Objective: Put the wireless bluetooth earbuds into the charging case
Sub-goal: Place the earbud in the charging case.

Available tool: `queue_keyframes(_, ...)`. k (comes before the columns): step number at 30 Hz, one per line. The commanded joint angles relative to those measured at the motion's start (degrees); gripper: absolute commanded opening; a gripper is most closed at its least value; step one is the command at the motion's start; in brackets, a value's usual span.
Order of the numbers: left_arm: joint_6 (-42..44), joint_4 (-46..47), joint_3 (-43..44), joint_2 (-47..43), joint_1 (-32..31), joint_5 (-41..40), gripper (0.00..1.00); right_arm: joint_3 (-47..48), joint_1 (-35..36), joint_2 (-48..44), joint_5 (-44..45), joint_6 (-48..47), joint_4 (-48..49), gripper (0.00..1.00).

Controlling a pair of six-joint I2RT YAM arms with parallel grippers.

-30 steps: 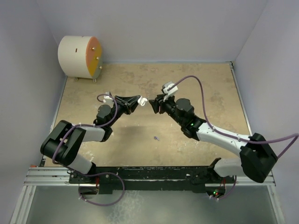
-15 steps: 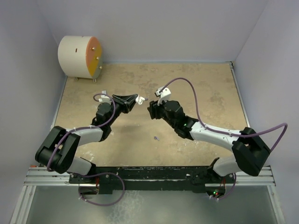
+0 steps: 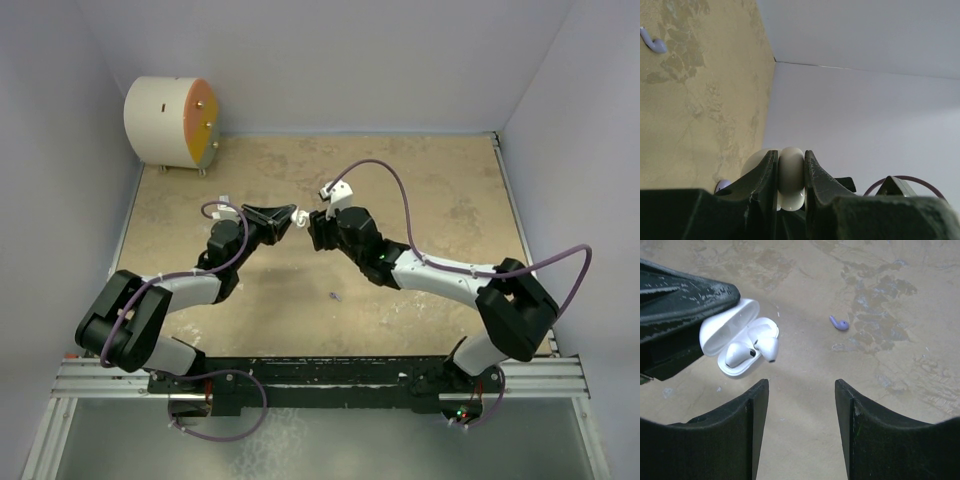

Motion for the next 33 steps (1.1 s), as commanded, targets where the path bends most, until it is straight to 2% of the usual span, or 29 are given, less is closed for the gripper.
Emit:
queue_keyframes(1,1.4,1.9,1.2,-1.2,-0.5,-0.5,0.00,3.8,0.3,0.1,1.4,1.0,0.9,0.58)
queue_keyframes(33,1.5,1.6,-1.1,-3.1,-2.6,-0.5,0.00,10.6,-1.3,5.9,1.3,0.9,-1.2,0.59)
